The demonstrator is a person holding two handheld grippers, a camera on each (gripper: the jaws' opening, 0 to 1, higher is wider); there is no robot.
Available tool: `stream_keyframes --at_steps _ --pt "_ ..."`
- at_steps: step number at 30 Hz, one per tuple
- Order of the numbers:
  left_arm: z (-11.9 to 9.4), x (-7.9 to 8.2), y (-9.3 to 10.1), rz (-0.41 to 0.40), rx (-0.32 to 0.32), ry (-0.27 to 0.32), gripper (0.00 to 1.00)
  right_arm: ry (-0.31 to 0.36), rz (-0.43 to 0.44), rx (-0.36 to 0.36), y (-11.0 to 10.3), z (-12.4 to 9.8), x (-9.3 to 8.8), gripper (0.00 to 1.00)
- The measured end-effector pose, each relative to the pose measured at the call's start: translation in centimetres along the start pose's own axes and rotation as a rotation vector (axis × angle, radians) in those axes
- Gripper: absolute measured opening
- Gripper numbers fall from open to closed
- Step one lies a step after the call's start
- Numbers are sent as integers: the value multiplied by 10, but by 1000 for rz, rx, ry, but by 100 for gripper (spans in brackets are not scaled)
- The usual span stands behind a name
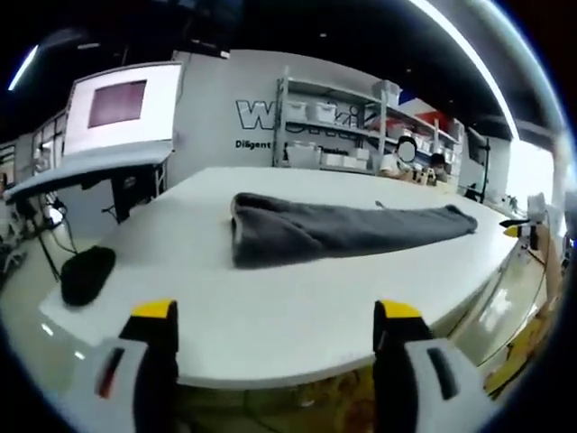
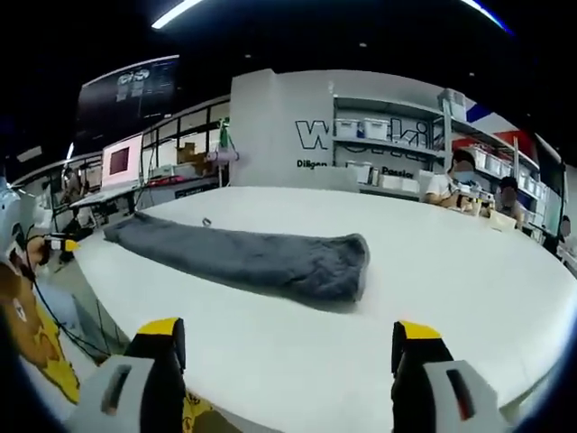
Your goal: Fold the towel on the table until its edges align and the towel forms a compact rectangular stack.
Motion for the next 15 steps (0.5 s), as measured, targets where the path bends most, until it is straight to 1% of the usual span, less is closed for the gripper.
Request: stream_keyframes --at_steps 10,15 --pt "0 2 -4 10 1 -4 93 9 5 -13 9 -2 4 99" --pt "3 2 -4 9 -9 -7 93 0 3 -12 10 -2 2 99"
Point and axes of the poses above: the point that each gripper's makers call its tool centre point, and the gripper's own axes: z roughly forward along the fingers, y roughly to its right, x roughly out of its top, the point moved 7 cm from there along -z, roughly backward along the fingers, and after that the axes turned 5 degrees about z, right-handed, at the moved point
